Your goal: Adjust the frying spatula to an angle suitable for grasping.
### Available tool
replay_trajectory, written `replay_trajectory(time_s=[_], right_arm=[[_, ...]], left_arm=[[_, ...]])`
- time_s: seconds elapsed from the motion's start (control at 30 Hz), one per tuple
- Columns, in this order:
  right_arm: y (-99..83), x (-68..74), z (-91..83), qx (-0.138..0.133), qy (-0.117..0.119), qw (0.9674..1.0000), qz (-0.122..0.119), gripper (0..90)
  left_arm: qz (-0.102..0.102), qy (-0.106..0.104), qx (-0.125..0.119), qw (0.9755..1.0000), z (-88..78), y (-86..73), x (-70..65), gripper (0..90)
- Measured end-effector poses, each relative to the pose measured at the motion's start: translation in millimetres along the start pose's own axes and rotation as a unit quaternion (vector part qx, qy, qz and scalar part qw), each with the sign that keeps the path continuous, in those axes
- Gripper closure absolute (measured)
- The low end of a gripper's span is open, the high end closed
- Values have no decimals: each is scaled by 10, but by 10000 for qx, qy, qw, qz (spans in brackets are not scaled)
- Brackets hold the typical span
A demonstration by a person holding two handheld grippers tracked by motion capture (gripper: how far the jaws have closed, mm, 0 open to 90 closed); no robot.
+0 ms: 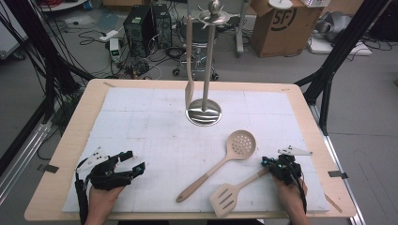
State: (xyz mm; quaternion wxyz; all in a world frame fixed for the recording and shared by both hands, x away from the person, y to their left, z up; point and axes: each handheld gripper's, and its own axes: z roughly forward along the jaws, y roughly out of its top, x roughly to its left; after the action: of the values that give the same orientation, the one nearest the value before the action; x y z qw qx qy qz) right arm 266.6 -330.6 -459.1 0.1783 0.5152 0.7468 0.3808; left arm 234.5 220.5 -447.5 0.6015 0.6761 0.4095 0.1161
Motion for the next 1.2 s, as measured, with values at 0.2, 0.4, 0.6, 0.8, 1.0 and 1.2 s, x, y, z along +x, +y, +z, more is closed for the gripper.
replay_trajectory(time_s=[0.2,0.4,0.6,0.8,1.0,1.2], right_arm=[[-55,-1,-305,-306,468,9971,522,900],[-314,139,-469,322,508,9970,488,900],[-309,126,-376,460,354,9969,532,900],[55,35,-160,284,460,9967,605,900],[268,7,23,178,221,9973,679,900],[121,-2,35,279,229,9964,772,900]], left_arm=[[50,-56,45,10000,46,12,-32,214],[63,-79,42,9999,51,18,-35,214],[82,-121,63,9999,89,23,-54,215],[77,-111,63,9999,91,22,-37,215],[50,-94,35,9999,63,18,-34,217],[20,-50,20,10000,23,10,-1,217]])
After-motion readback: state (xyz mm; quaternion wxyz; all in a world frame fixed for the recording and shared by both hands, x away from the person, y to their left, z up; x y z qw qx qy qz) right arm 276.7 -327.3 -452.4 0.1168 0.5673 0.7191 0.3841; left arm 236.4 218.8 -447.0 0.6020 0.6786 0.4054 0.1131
